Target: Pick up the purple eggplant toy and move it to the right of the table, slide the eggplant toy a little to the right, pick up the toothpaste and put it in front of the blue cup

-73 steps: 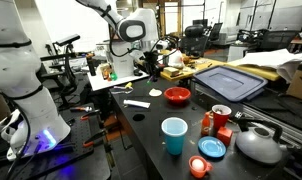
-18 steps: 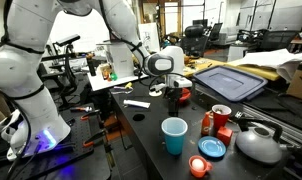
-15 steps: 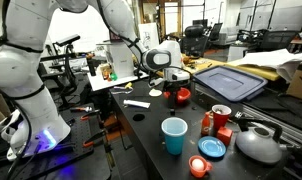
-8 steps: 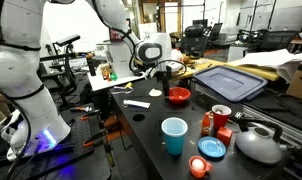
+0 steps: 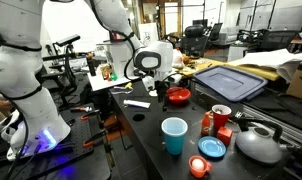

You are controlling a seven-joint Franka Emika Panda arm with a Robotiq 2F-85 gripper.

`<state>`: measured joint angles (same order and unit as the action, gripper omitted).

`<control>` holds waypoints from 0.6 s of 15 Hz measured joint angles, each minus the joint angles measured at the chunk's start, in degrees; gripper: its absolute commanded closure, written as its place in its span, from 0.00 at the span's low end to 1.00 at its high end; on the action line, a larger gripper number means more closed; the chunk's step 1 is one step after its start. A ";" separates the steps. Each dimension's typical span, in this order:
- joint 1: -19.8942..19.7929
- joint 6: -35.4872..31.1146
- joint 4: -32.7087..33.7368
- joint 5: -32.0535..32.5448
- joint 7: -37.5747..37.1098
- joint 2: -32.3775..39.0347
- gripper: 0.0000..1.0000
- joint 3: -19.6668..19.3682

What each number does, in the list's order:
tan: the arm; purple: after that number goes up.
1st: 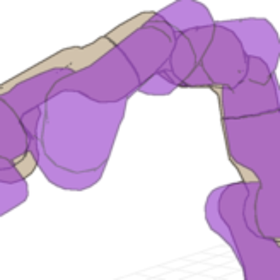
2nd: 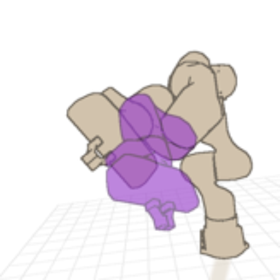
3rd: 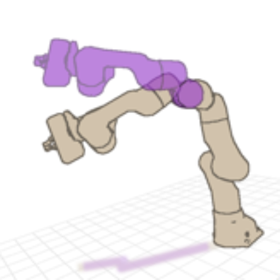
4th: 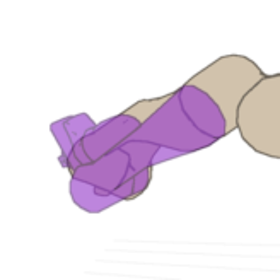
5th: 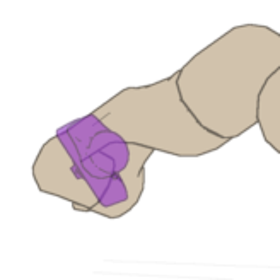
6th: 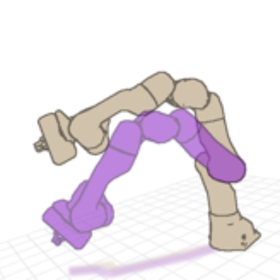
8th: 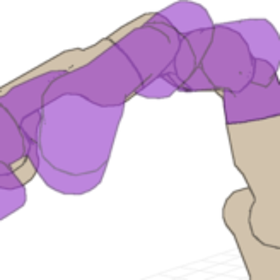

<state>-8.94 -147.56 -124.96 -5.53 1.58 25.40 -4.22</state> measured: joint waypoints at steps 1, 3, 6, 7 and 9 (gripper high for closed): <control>-0.87 0.09 -0.13 0.12 1.61 0.00 0.00 -0.28; -2.28 0.11 -0.24 0.35 3.82 0.02 0.00 -0.72; -2.82 0.11 -0.30 0.73 5.19 0.43 0.00 -0.86; -2.68 0.11 -0.30 0.81 5.37 0.79 0.00 -0.68; -2.19 0.11 -0.30 1.11 5.90 1.77 0.00 -0.03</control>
<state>-11.13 -147.45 -125.26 -4.42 7.48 27.16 -4.25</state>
